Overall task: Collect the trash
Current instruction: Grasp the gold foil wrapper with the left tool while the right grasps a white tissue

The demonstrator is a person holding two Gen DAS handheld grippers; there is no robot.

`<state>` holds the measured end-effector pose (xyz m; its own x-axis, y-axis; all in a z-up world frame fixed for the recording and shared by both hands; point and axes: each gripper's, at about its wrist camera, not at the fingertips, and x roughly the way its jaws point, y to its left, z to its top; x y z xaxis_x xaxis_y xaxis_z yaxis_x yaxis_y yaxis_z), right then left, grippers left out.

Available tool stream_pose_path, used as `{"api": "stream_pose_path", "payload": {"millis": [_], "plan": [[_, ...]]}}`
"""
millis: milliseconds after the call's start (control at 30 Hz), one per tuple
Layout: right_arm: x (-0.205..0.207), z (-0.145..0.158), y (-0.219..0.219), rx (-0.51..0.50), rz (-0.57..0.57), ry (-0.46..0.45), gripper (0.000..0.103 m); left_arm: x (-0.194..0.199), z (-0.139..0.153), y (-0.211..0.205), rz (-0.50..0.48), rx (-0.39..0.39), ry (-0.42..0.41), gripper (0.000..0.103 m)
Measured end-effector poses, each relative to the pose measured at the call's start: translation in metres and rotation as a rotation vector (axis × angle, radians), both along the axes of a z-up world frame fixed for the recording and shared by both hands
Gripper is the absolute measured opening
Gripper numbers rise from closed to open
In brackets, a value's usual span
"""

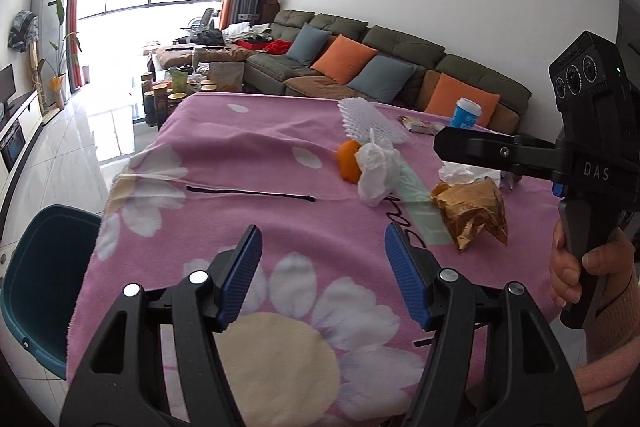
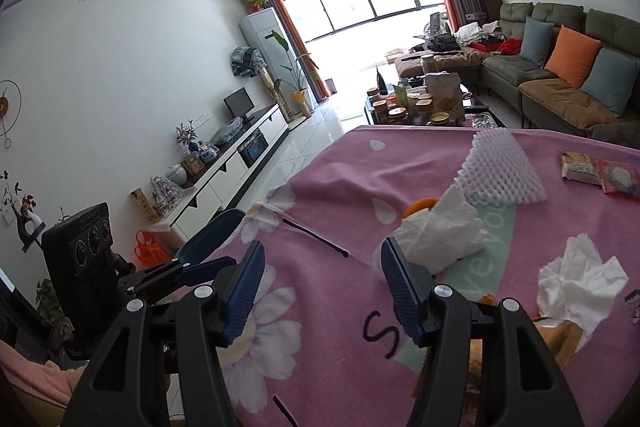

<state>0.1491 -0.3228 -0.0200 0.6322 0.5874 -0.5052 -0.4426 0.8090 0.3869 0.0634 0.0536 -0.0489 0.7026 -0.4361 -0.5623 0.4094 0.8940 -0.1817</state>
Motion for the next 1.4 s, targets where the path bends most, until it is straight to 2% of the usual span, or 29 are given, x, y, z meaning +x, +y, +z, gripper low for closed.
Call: {"api": "stream_pose_path", "payload": {"millis": [167, 333, 633, 767, 933, 1133, 1167, 1200, 1233, 1267, 1400], "plan": [[-0.013, -0.003, -0.050, 0.009, -0.140, -0.010, 0.058, -0.002, -0.007, -0.033, -0.100, -0.024, 0.018, 0.063], [-0.022, -0.009, -0.094, 0.016, -0.261, -0.009, 0.058, 0.000, -0.012, -0.068, -0.187, -0.009, 0.029, 0.063], [-0.036, -0.031, -0.163, 0.030, -0.427, 0.031, 0.058, 0.018, -0.017, -0.111, -0.263, -0.013, 0.097, 0.069], [-0.038, -0.042, -0.177, 0.068, -0.437, 0.056, 0.058, 0.022, -0.017, -0.122, -0.281, -0.016, 0.114, 0.074], [-0.029, -0.048, -0.172, 0.093, -0.383, 0.069, 0.058, 0.030, -0.020, -0.137, -0.295, 0.002, 0.147, 0.078], [-0.009, -0.057, -0.160, 0.136, -0.322, 0.098, 0.058, 0.044, -0.034, -0.153, -0.309, 0.017, 0.231, 0.076], [-0.006, -0.057, -0.159, 0.142, -0.315, 0.108, 0.057, 0.046, -0.037, -0.154, -0.309, 0.016, 0.247, 0.074], [-0.003, -0.058, -0.157, 0.145, -0.307, 0.115, 0.054, 0.049, -0.041, -0.156, -0.310, 0.015, 0.265, 0.066], [-0.001, -0.059, -0.156, 0.141, -0.300, 0.120, 0.046, 0.052, -0.044, -0.157, -0.311, 0.012, 0.283, 0.063], [0.000, -0.059, -0.154, 0.135, -0.298, 0.124, 0.039, 0.053, -0.046, -0.156, -0.310, 0.005, 0.293, 0.061], [0.002, -0.061, -0.152, 0.120, -0.286, 0.130, 0.022, 0.053, -0.044, -0.155, -0.300, 0.002, 0.274, 0.058]]}}
